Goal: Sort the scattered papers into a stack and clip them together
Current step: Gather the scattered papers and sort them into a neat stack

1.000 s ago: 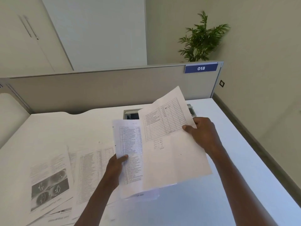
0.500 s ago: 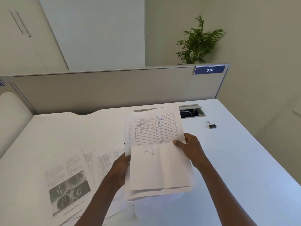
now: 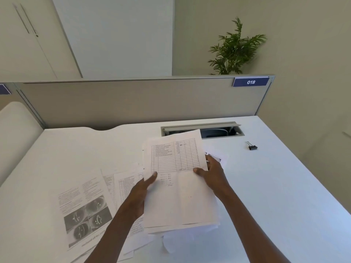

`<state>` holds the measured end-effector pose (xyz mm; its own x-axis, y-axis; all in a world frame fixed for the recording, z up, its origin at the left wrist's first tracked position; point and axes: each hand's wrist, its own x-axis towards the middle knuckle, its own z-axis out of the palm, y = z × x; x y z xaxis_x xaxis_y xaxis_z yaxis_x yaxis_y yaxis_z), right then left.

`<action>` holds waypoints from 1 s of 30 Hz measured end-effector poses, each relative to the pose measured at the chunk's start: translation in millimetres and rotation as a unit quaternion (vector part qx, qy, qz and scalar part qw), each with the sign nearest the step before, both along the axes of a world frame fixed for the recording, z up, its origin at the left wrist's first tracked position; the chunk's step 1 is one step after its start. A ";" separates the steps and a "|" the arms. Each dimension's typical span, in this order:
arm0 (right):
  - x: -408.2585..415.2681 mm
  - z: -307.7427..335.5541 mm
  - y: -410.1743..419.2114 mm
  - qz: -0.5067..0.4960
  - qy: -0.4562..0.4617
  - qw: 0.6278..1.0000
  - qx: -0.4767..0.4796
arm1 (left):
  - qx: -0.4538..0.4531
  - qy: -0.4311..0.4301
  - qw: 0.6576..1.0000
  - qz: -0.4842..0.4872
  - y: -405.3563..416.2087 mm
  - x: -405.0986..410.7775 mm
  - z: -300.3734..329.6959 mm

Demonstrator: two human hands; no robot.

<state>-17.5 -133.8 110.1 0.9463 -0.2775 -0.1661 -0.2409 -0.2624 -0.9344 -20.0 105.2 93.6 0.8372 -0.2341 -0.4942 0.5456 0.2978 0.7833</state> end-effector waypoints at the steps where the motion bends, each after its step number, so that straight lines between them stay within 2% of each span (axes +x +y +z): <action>1: 2.5 -2.6 -1.8 0.005 0.006 1.000 0.003 | 0.012 -0.008 1.000 0.003 -0.8 0.3 -3.1; 5: 10.5 -14.6 -11.5 0.011 0.024 0.999 0.030 | 0.036 -0.016 0.999 0.018 -4.3 2.4 -14.3; 8: 19.0 -33.4 -22.8 -0.047 0.064 0.996 0.044 | 0.057 -0.021 0.997 0.037 -4.8 3.6 -21.6; 10: 24.4 -51.4 -35.8 -0.103 0.106 0.989 0.017 | 0.068 -0.018 0.996 0.048 -2.6 5.1 -28.9; 13: 26.3 -77.4 -59.6 -0.134 0.145 0.975 -0.098 | 0.074 -0.010 0.995 0.060 3.5 5.9 -34.6; 17: 28.8 -99.4 -78.2 -0.026 0.179 0.936 -0.301 | 0.079 -0.014 0.994 0.071 10.3 9.7 -39.3; 19: 30.6 -105.7 -83.4 0.052 0.209 0.911 -0.353 | 0.080 -0.019 0.994 0.073 11.7 12.7 -40.2; 21: 29.6 -112.7 -86.1 0.099 0.230 0.890 -0.382 | 0.083 -0.022 0.993 0.082 11.7 15.5 -39.7; 24: 26.1 -120.9 -87.5 0.101 0.230 0.874 -0.417 | 0.081 -0.019 0.992 0.092 10.5 19.8 -39.9; 30: 20.9 -123.4 -100.2 0.041 0.238 0.888 -0.391 | 0.075 -0.016 0.993 0.086 5.6 21.3 -33.3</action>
